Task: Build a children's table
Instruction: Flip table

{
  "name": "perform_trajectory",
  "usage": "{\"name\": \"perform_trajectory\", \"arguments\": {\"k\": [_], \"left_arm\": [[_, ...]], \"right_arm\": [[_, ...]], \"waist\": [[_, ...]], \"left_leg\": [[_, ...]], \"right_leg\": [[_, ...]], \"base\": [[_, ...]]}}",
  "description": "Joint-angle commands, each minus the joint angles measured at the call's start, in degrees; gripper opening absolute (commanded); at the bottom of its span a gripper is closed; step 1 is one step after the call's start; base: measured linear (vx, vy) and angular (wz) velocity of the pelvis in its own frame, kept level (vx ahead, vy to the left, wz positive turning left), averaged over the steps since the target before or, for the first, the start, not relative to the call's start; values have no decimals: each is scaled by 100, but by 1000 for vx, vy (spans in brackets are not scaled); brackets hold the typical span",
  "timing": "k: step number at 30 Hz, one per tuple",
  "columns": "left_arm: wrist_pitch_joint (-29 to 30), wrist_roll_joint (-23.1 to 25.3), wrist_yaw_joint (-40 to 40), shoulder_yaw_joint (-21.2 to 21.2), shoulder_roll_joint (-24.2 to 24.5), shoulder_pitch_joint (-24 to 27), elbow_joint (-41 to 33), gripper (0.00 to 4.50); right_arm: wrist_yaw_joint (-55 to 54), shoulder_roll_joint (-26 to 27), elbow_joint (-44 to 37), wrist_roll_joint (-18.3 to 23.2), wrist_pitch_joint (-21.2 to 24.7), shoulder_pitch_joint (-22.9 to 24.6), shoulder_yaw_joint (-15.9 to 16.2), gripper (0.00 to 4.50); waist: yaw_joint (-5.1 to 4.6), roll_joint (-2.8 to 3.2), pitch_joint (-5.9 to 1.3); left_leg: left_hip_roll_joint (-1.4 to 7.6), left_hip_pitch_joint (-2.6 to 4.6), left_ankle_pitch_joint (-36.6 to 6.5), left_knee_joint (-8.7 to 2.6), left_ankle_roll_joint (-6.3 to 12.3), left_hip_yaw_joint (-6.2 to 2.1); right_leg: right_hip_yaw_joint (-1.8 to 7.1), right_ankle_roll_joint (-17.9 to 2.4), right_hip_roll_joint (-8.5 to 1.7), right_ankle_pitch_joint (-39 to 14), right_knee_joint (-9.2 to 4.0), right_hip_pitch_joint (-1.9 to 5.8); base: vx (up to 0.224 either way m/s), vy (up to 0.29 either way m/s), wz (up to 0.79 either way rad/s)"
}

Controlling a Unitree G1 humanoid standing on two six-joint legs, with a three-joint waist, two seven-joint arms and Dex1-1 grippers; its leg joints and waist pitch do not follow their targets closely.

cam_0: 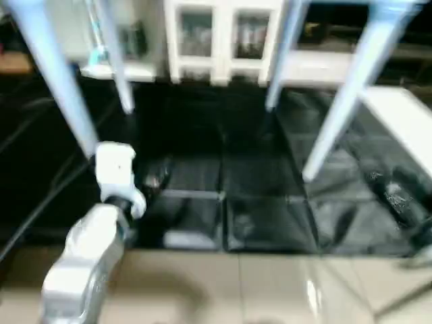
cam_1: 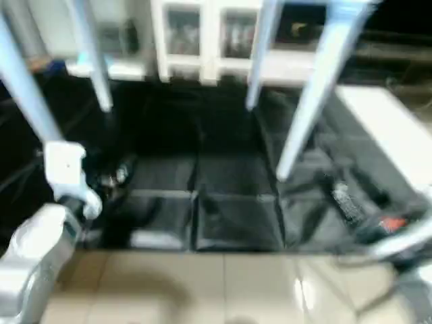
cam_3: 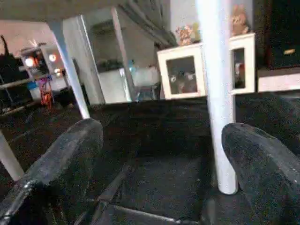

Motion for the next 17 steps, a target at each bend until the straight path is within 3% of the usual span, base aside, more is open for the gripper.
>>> {"name": "perform_trajectory", "arguments": {"k": [1, 2, 3, 4, 5, 7, 8, 10, 11, 12, 14, 15, 17], "left_arm": [[-27, 116, 96, -27, 29, -104, 159, 407], [-127, 116, 121, -14, -32, -106, 193, 407], [-137, 125, 126, -17, -32, -106, 195, 407], [-257, 245, 174, -65, -21, -103, 230, 407], [-318, 315, 188, -96, -6, -97, 248, 407], [-549, 544, 260, -192, 9, -5, 277, 407], [-630, 595, 284, -212, -19, 58, 279, 407], [-916, 777, 386, -230, -67, 195, 364, 407], [-1039, 816, 423, -208, -109, 252, 414, 407], [-1158, 811, 465, -160, -165, 314, 471, 407], [-1224, 802, 468, -146, -181, 359, 511, 407], [-1350, 807, 451, -139, -198, 429, 574, 407], [-1433, 793, 430, -115, -205, 491, 607, 407]], "right_arm": [[-599, 365, -51, -578, -321, 189, 636, 439], [-753, 459, 3, -797, -480, 239, 902, 439], [-763, 467, 17, -830, -503, 238, 918, 439], [-898, 541, 174, -1211, -766, 232, 1103, 439], [-974, 564, 234, -1361, -869, 234, 1181, 439], [-1580, 813, 530, -1927, -1088, 210, 1211, 439], [-1800, 904, 622, -2259, -1339, 222, 1203, 439], [-2107, 1043, 714, -2564, -1513, 225, 1195, 439], [-2135, 1054, 739, -2603, -1541, 232, 1249, 439], [-2160, 1037, 781, -2662, -1620, 256, 1401, 439], [-2175, 1016, 830, -2727, -1725, 267, 1514, 439], [-2143, 941, 965, -2859, -1950, 276, 1745, 439], [-2046, 856, 1086, -2991, -2139, 261, 1926, 439]], "waist": [[14, -69, -200], [-28, -13, -232], [-58, -6, -154], [-94, -11, -181], [-106, 28, -196], [-154, -8, -161], [-152, 23, -174], [-201, -27, -196], [-219, -7, -213], [-237, -25, -218], [-233, -16, -208], [-249, -63, -216], [-285, -66, -210]], "left_leg": [[215, -80, -457, -398, -285, -234], [310, 149, -1146, -681, -374, -141], [327, 192, -1855, -769, -394, -123], [308, 185, -2317, -816, -375, -101], [312, 153, -2349, -856, -349, -91], [327, 148, -2468, -936, -386, -81], [331, 155, -2512, -969, -432, -91], [343, 104, -2413, -1025, -423, -101], [353, 75, -2307, -1050, -381, -111], [351, 55, -2221, -1066, -332, -101], [354, 83, -2274, -1067, -324, -85], [348, 106, -2388, -1045, -355, -79], [353, 70, -2408, -1063, -365, -85]], "right_leg": [[439, -414, -634, -3591, -1199, 87], [309, -671, -160, -1933, -958, -137], [310, -738, -140, -1939, -998, -159], [345, -821, -194, -2017, -1026, -90], [354, -779, -236, -2156, -1080, -48], [342, -673, -235, -2244, -1170, -46], [343, -644, -269, -2210, -1188, -25], [332, -652, -257, -1807, -1167, 42], [323, -672, -246, -1475, -1130, 81], [316, -675, -239, -1276, -1118, 103], [333, -656, -240, -1319, -1143, 69], [352, -659, -273, -1518, -1185, 39], [357, -646, -270, -1436, -1182, 55]], "base": [[57, -20, -19], [-51, -7, 10], [-112, -24, 27], [-112, -24, 27], [-70, 7, 7], [0, 0, 0], [0, 0, 0], [0, 0, 0], [-6, 63, -11], [14, 60, -13], [7, 30, -7], [0, 0, 0], [0, 0, 0]]}}
